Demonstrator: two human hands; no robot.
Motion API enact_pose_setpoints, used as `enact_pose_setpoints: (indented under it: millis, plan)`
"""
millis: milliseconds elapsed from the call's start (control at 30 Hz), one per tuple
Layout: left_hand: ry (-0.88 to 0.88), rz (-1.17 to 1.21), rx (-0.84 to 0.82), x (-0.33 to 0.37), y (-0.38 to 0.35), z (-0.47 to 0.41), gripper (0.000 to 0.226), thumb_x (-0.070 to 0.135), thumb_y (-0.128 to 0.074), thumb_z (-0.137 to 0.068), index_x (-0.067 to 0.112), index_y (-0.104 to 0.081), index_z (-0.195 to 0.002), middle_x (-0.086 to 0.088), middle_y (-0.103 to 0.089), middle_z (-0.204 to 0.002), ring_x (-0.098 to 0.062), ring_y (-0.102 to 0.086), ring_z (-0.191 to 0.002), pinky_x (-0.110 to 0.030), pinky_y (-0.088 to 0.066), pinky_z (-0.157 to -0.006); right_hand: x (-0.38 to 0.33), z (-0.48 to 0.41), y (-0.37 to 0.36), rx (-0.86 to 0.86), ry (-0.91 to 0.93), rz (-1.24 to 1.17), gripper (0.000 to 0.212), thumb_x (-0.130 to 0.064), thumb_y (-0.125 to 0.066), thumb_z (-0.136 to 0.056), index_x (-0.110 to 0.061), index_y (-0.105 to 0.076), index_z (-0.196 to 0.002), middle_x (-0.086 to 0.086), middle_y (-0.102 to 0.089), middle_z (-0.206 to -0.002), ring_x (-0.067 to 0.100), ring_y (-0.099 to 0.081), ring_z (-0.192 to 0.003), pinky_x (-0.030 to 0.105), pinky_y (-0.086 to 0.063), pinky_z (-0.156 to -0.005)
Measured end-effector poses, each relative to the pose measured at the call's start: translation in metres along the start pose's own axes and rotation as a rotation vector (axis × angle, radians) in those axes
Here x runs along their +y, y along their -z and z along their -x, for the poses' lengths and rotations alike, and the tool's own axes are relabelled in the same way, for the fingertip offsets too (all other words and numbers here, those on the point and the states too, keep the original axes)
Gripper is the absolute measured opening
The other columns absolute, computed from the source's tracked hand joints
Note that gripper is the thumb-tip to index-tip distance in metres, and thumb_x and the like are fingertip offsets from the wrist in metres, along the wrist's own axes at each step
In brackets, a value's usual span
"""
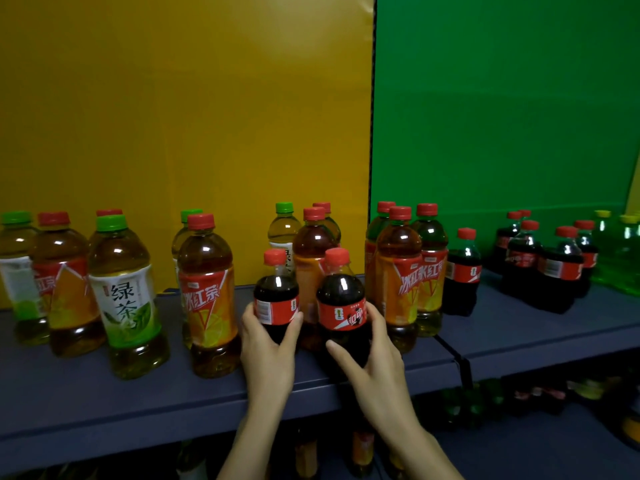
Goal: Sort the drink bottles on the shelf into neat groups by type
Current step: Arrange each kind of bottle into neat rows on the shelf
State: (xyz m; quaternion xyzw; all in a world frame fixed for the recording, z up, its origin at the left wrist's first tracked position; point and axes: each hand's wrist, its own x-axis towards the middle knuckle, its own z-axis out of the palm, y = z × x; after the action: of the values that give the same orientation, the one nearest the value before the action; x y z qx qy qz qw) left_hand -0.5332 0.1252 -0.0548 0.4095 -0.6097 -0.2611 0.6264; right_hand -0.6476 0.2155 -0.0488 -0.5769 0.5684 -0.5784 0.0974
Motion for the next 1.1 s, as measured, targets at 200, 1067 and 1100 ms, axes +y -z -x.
enact_pose_setpoints:
  millis: [200, 1067, 1100]
  plan:
    - [-0.038, 0.074, 0.049, 0.031, -0.002, 0.032, 0.065, 0.026, -0.076, -0.068, 0.015, -0.047, -0.125, 0.003, -0.057, -0.109, -0.008, -0.055, -0.095, -0.017, -0.04, -0.08, 0.011, 0.021, 0.05, 0.053, -0.034, -0.107, 0.067, -0.052, -0.063, -0.07, -0.058, -0.023, -0.124, -0.031, -0.044, -0.129, -0.01, -0.043, -0.121, 0.017, -0.039, -0.1]
    - [-0.035, 0.304, -0.18, 0.168, -0.307, 0.173, 0.051, 0.03, -0.078, -0.065, 0.023, -0.054, -0.11, 0.017, -0.062, -0.101, 0.002, -0.06, -0.096, -0.014, -0.047, -0.081, 0.14, 0.014, 0.409, 0.261, -0.073, 0.079, 0.067, -0.03, -0.07, -0.077, -0.03, -0.035, -0.134, -0.035, -0.047, -0.11, -0.014, -0.049, -0.105, 0.026, -0.042, -0.097]
    - [-0.028, 0.297, -0.174, 0.166, -0.316, 0.169, 0.051, 0.027, -0.079, -0.066, 0.022, -0.054, -0.11, 0.016, -0.062, -0.1, 0.001, -0.059, -0.096, -0.016, -0.046, -0.081, 0.146, 0.007, 0.412, 0.26, -0.075, 0.072, 0.066, -0.029, -0.07, -0.077, -0.03, -0.034, -0.133, -0.038, -0.045, -0.109, -0.019, -0.046, -0.102, 0.022, -0.04, -0.095]
